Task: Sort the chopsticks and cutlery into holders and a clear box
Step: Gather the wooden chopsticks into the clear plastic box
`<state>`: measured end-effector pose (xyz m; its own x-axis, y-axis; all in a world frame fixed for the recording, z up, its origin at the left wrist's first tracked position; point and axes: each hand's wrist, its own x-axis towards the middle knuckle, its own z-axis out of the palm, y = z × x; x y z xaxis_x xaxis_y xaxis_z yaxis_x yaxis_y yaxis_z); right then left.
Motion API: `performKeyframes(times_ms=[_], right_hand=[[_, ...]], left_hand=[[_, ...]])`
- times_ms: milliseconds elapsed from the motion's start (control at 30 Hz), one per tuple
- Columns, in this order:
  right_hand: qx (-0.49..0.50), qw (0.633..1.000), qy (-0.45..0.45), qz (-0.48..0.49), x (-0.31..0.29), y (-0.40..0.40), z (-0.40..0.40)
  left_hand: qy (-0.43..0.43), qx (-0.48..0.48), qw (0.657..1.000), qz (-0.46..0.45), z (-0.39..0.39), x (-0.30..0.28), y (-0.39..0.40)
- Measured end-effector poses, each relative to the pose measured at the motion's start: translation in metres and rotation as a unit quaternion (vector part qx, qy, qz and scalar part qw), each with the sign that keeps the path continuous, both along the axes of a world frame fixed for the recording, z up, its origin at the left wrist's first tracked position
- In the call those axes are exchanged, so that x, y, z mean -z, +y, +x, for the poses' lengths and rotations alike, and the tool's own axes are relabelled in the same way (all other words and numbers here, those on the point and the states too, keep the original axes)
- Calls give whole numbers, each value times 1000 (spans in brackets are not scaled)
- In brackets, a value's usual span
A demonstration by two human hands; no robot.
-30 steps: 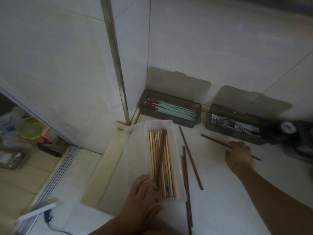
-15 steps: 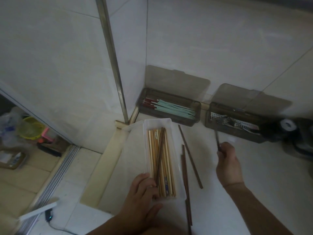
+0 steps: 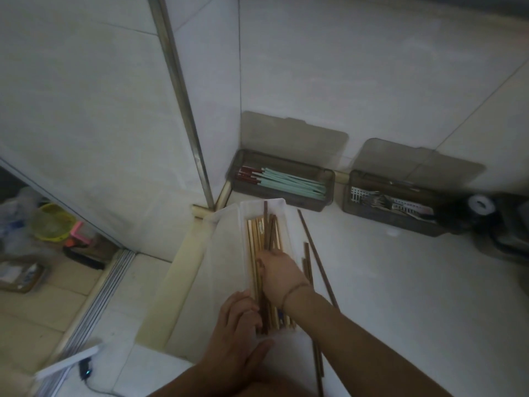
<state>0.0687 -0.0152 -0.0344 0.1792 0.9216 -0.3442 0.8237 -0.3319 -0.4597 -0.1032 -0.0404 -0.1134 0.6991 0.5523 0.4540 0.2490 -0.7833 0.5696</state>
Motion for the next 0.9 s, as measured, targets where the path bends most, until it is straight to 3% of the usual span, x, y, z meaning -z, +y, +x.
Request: performKeyframes(times_ms=[167,467,533,600,667,733,800,900], right_hand=[[49,997,-3,-58,-6,16,0],[21,995,-53,-84,-13,17,-3],[19,998,-68,2,-15,9,-4],[59,985,-63,150,-19,-3,5],[137,952,-83,260,-21,-16,21],[257,920,-73,288,-14,-29,47],[334,920,-53,199,2,-40,72],[241,965,-99,-21,23,-51,94]], left_hand=[[-1,5,1000,18,0,0,1],[-3,6,999,31,1,1,1],[-11,10,1000,26,0,0,2],[-14,12,1000,21,1,-1,2],[-4,8,1000,22,1,-1,2],[3,6,1000,18,0,-1,2],[2,7,1000,15,0,1,1],[4,11,1000,13,0,1,2]])
